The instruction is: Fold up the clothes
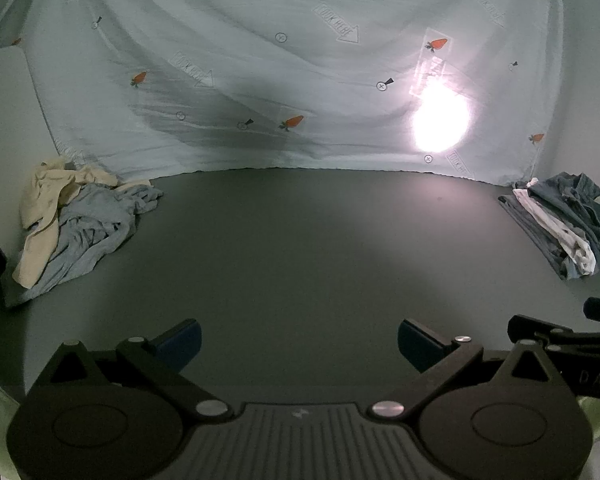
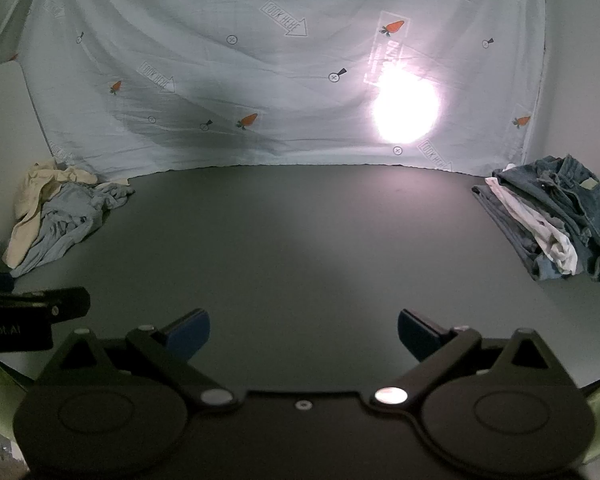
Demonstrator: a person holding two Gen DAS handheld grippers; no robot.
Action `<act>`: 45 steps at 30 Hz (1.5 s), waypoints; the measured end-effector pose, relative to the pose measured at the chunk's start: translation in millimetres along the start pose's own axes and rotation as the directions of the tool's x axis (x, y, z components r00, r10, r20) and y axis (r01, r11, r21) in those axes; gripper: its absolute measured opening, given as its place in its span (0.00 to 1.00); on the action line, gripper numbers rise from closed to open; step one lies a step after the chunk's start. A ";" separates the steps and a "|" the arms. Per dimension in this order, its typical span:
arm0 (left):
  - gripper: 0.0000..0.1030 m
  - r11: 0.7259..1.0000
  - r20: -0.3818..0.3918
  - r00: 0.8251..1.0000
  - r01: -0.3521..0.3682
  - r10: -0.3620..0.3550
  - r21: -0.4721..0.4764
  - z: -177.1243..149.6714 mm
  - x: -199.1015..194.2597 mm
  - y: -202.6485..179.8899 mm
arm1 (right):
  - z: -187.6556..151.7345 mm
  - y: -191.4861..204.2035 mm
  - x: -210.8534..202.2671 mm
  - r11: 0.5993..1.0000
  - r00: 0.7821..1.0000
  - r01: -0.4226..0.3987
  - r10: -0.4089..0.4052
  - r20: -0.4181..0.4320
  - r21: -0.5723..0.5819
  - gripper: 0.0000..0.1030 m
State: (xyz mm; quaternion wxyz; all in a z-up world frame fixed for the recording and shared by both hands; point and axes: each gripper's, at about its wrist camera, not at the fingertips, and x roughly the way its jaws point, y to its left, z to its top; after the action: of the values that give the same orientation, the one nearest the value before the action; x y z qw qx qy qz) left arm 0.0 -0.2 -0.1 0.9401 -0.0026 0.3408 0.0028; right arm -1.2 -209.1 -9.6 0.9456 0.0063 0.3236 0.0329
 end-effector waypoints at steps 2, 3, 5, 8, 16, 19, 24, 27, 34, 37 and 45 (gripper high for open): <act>1.00 1.000 0.003 1.000 0.000 0.000 0.001 -0.2 0.4 -0.7 | 0.0 1.5 0.1 1.000 1.000 0.002 -0.002 0.003 -0.002 0.99; 1.00 1.000 0.004 1.000 0.000 0.000 0.000 -0.2 0.4 -0.8 | -0.1 2.1 0.0 1.000 1.000 0.002 -0.002 0.003 -0.003 0.99; 1.00 1.000 0.005 1.000 0.000 0.000 0.000 -0.1 0.3 -1.1 | -0.1 3.8 -0.1 1.000 1.000 0.002 -0.002 0.003 -0.003 0.99; 1.00 1.000 0.003 1.000 -0.002 0.002 0.001 -0.3 0.7 -1.6 | -0.8 3.8 3.4 1.000 1.000 0.001 -0.001 0.003 -0.004 0.99; 1.00 1.000 0.004 1.000 -0.004 0.004 0.010 0.5 2.2 -1.0 | -1.9 5.6 1.3 1.000 1.000 0.003 -0.003 0.002 -0.003 0.99; 1.00 1.000 0.002 1.000 -0.002 0.002 0.011 1.5 3.0 -0.1 | -1.6 5.5 1.3 1.000 1.000 0.000 0.000 -0.002 -0.001 0.99; 1.00 1.000 0.000 1.000 -0.003 0.003 0.010 1.4 4.3 2.6 | -0.6 6.1 1.4 1.000 1.000 0.002 -0.002 -0.004 0.000 0.99; 1.00 1.000 0.001 1.000 -0.003 0.003 0.014 1.3 3.6 0.7 | -0.9 6.7 1.8 1.000 1.000 0.000 0.000 -0.004 -0.001 0.99; 1.00 1.000 0.003 1.000 -0.006 0.006 0.019 -1.6 3.7 0.9 | -0.4 5.7 2.6 1.000 1.000 -0.001 0.001 -0.006 0.002 0.99; 1.00 1.000 -0.001 1.000 -0.005 0.005 0.018 -0.7 5.0 0.7 | -0.3 5.9 3.0 1.000 1.000 0.000 0.000 -0.006 0.002 0.99; 1.00 1.000 -0.005 1.000 -0.002 0.002 0.015 -2.0 6.5 -0.4 | -1.7 7.2 2.8 1.000 1.000 0.002 -0.002 -0.005 0.002 0.99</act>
State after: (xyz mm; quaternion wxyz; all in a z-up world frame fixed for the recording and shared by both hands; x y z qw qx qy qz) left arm 3.8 -0.6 -5.9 0.9393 0.0049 0.3431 0.0012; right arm -0.5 -201.8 -12.4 0.9448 0.0067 0.3260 0.0318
